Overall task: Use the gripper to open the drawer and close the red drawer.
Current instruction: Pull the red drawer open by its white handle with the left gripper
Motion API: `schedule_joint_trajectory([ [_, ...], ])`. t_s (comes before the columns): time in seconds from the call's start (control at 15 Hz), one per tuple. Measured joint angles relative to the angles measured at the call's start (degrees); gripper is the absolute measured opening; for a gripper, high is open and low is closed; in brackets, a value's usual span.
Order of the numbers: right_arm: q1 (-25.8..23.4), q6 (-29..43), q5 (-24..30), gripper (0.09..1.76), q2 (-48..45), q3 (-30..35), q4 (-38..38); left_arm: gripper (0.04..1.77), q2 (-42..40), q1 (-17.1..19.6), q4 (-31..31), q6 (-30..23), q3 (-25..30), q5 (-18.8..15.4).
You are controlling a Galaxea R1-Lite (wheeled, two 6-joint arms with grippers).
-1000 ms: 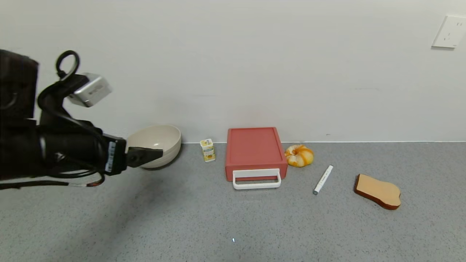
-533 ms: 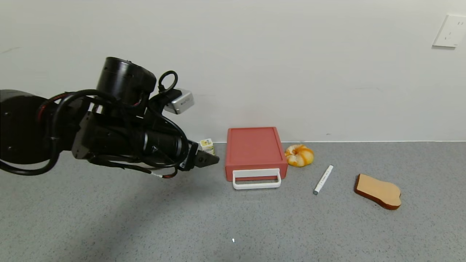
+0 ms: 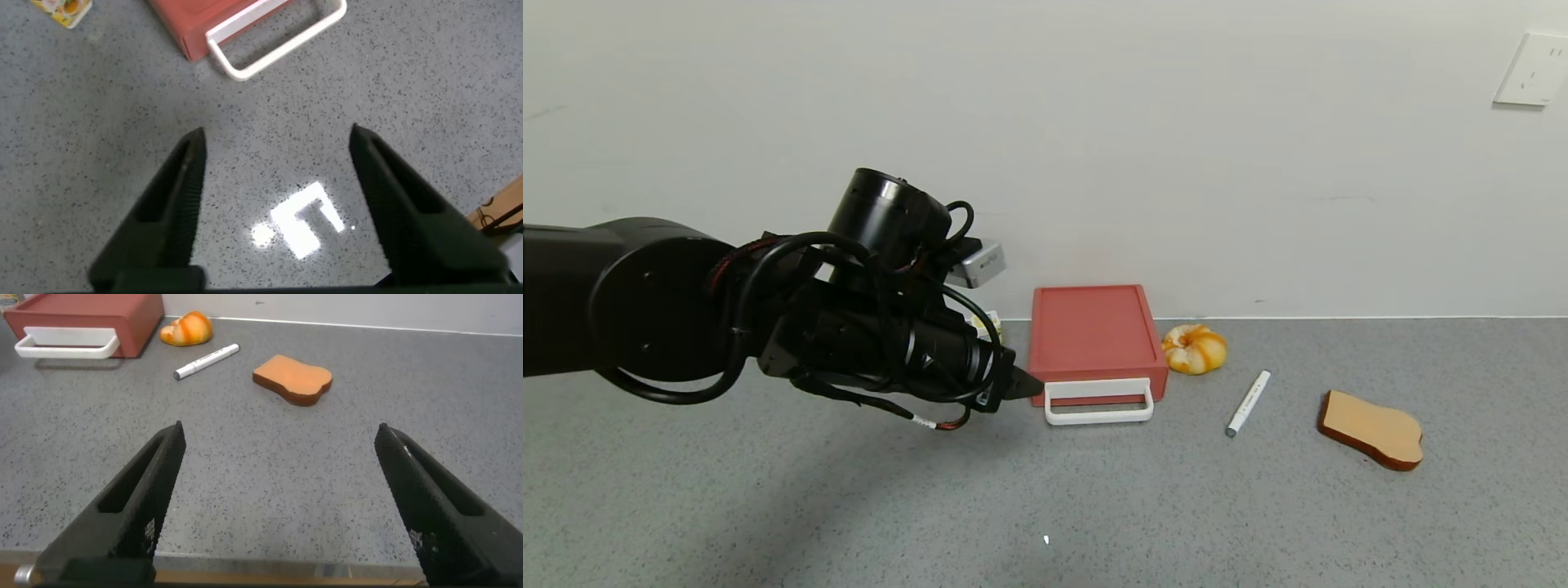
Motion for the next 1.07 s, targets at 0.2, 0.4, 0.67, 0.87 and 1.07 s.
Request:
schedule_joint_trajectory([
  [0.2,0.0,0.0,0.0,1.71,0.0,0.0,0.0,0.85,0.5,-0.3,0.0,-0.4,-0.4,0.3],
  [0.4,0.0,0.0,0.0,1.71,0.0,0.0,0.0,0.10,1.5,-0.6,0.0,-2.2,-0.9,0.4],
  [0.67,0.0,0.0,0.0,1.71,0.0,0.0,0.0,0.11,3.8,-2.8,-0.1,-8.9,-3.2,3.4],
  [0.87,0.0,0.0,0.0,1.71,0.0,0.0,0.0,0.11,6.7,-4.9,0.2,-15.1,-6.9,6.3],
  [1.07,0.0,0.0,0.0,1.71,0.0,0.0,0.0,0.11,10.2,-6.0,0.3,-17.9,-10.3,5.9],
])
